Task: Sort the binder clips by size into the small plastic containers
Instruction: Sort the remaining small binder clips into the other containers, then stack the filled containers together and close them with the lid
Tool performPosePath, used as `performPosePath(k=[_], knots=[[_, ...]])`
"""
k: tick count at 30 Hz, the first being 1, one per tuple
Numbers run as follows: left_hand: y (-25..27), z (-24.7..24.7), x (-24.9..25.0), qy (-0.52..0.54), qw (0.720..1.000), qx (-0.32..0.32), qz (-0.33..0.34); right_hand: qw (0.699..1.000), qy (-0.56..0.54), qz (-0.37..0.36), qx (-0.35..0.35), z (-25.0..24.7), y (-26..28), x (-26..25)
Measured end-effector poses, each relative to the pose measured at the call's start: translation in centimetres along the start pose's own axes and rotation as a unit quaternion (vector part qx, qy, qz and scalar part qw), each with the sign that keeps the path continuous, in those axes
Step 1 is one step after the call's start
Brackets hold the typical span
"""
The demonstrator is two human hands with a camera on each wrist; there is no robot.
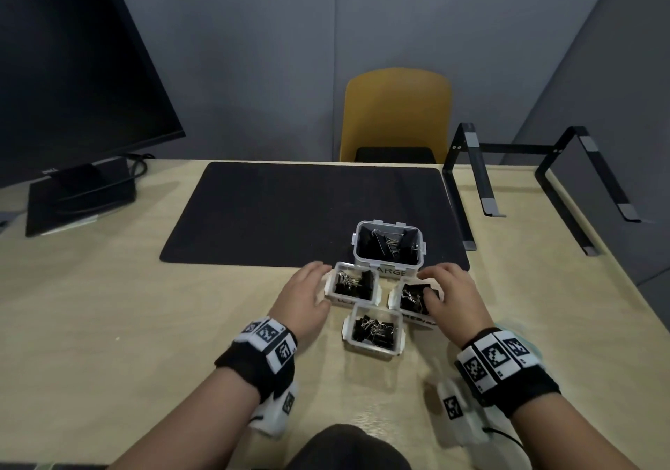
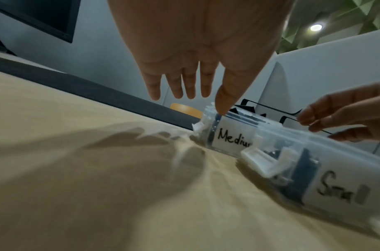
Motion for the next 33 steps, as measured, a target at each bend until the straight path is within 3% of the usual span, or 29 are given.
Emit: performPosePath(k=[6,12,22,33], knots=[[-2.4,0.6,0.2,0.019,0.995,-0.097,0.001,0.997,0.033,0.045,-0.060,0.4,0.3,0.9],[-3.2,0.8,0.0,0.033,0.993,-0.111,-0.007,0.989,0.026,0.080,-0.122,0.6,1.3,0.3],[-3.1,-1.4,-1.3,0.046,0.992,-0.113,0.033,0.983,0.018,0.147,-0.107,0.5,2.6,-0.6],[-4.2,-3.3,1.6,0.039,0.977,-0.159,0.133,0.991,-0.004,0.097,-0.092,-1.2,2.0,-6.0]])
Point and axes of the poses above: each hand's wrist, its own y-axis away from the middle knuckle, its own z-axis out of the palm, x = y × z, the point moved 6 cm from there along -y, towards the middle knuckle, and after that the axes turned 4 degrees about z, right-handed, at the moved point
